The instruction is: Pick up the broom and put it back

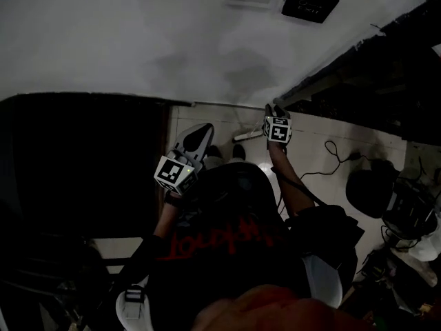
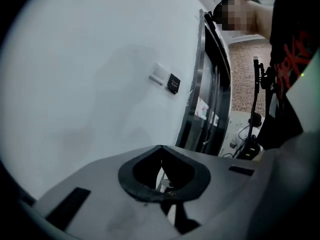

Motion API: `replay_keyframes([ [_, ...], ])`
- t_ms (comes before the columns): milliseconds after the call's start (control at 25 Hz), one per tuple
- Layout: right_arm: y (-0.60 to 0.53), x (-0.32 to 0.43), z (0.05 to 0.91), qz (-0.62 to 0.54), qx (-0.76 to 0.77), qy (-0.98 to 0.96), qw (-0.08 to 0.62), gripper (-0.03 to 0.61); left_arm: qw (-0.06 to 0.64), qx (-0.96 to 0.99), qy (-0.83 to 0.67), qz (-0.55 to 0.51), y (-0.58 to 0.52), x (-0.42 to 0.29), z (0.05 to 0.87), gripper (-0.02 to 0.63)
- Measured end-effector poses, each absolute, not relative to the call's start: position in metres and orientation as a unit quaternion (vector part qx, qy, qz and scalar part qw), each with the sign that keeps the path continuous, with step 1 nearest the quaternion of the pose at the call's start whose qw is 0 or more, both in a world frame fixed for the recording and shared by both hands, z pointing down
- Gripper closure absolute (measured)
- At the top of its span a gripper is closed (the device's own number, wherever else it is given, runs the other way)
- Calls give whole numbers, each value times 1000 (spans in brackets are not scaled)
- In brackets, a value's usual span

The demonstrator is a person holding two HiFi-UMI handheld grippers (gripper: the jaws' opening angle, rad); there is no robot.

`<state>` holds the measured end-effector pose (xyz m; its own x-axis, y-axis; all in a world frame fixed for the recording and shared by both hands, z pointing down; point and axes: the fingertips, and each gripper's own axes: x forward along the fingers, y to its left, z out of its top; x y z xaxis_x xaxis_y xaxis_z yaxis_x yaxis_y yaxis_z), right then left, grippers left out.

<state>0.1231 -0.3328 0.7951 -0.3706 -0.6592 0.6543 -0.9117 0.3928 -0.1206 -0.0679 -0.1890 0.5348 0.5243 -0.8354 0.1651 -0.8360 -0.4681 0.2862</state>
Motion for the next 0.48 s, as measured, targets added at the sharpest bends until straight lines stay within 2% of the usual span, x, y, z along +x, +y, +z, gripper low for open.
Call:
replay_keyframes([
  [80,-350,119,828,259,484,-794,262,472,186,836,-516,14,-165,-71,543,609],
  [200,-380,113,840,293,482,-799,209,451,212,808,-549,33,-129,-75,556,609],
  [280,-399,106,831,302,480,-805,172,317,222,794,-565,39,-113,-79,565,609],
  [320,-401,105,822,299,481,-810,155,310,227,788,-571,38,-105,-80,570,609],
  [360,-396,106,811,294,483,-814,135,310,234,784,-573,38,-97,-79,574,609],
  [400,-383,110,797,290,485,-817,113,346,241,783,-573,37,-87,-77,578,609],
  [440,-363,116,783,286,486,-820,94,420,243,784,-570,35,-78,-74,582,609],
  [480,-338,122,769,282,485,-824,79,469,241,788,-565,32,-71,-72,586,609],
])
